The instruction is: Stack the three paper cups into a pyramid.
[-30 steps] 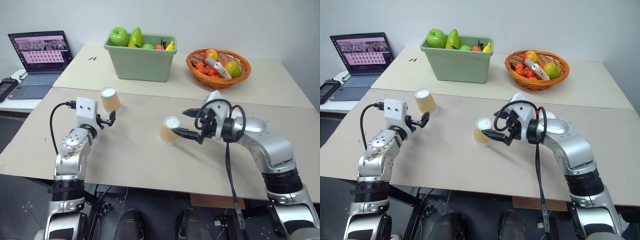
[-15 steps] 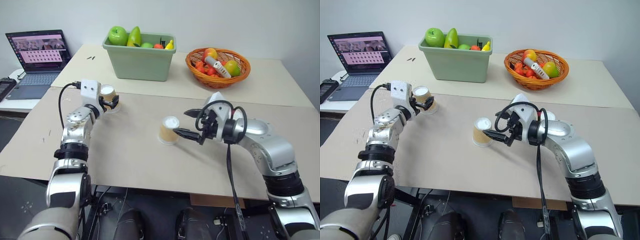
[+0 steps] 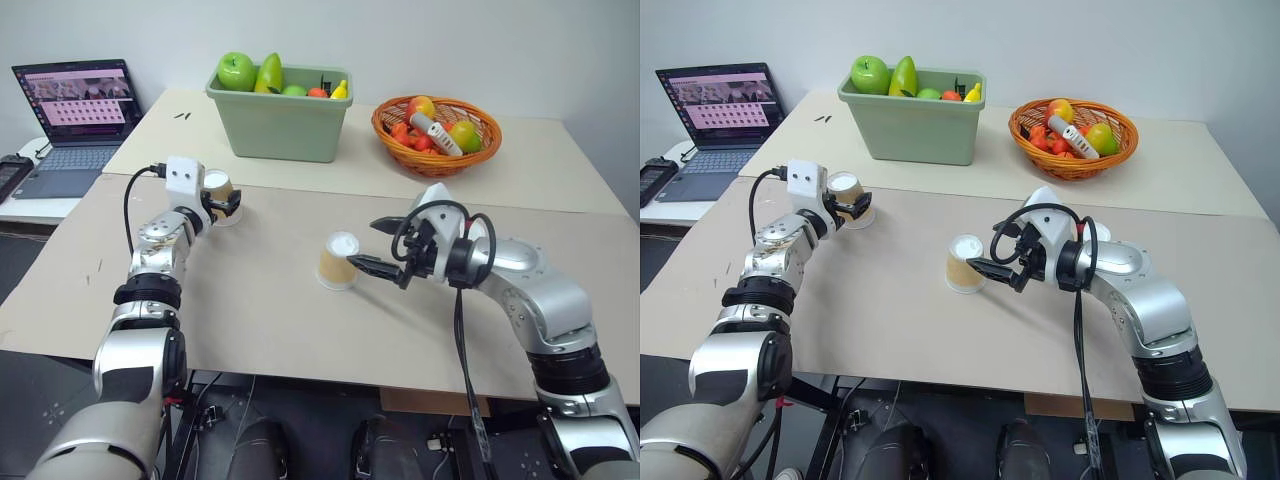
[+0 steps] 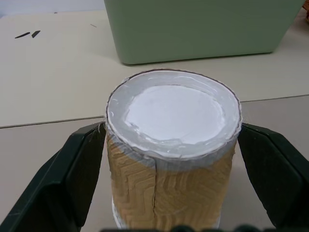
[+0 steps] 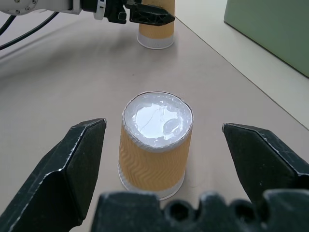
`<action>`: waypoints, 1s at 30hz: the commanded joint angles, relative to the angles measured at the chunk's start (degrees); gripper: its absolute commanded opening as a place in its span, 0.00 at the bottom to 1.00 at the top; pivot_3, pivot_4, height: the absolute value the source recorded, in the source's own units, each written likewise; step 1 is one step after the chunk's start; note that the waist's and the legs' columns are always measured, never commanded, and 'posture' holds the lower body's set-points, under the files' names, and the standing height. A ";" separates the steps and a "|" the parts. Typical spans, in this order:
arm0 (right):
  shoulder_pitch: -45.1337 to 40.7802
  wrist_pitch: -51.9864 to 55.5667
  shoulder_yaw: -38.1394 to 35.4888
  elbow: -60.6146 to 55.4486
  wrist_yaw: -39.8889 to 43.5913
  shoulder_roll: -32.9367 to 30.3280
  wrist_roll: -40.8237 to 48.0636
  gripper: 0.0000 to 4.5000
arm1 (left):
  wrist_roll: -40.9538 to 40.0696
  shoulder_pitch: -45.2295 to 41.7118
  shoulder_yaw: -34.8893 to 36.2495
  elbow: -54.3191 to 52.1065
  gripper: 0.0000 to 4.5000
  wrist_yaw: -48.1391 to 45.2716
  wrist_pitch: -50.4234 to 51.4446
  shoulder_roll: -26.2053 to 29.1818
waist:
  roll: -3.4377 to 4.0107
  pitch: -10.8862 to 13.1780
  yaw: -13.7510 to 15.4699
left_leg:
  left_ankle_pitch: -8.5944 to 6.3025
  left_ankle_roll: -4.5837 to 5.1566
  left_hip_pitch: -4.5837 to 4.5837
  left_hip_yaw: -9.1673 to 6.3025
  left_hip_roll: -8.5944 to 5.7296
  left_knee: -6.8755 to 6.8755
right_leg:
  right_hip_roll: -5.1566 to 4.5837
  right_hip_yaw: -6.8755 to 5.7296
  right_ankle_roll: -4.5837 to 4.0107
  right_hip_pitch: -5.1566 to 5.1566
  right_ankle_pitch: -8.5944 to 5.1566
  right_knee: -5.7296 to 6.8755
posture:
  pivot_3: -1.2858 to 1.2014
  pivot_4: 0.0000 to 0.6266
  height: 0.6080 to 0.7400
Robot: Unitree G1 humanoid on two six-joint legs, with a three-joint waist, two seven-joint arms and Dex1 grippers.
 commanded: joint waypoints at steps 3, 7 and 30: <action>-0.20 -0.28 -2.05 -1.90 -0.08 -0.43 0.62 1.00 | -0.28 -2.34 0.61 -0.60 0.67 -0.47 -2.10 1.07 | 0.00 0.00 -0.05 | 0.00 0.00 0.00 0.00 0.00 0.00 | 0.00 0.00 0.00 0.00 0.00 0.00 | 0.52 0.24 0.36; -0.07 -0.23 -1.89 -1.81 -0.05 -0.43 0.56 1.00 | -0.10 -2.28 0.43 -0.60 0.62 -0.63 -2.19 0.99 | 0.00 0.00 -0.02 | 0.00 0.00 0.00 0.00 0.00 0.00 | 0.00 0.00 0.00 0.00 0.00 0.00 | 0.52 0.24 0.36; 1.33 0.48 -3.94 -2.74 -1.83 -1.60 0.47 1.00 | -12.22 19.59 -12.14 -41.01 0.62 -43.95 10.79 8.01 | 0.02 0.01 -0.77 | 0.02 -0.04 0.06 -0.11 0.05 0.07 | 0.02 0.00 -0.01 0.03 -0.01 0.10 | 0.52 0.24 0.36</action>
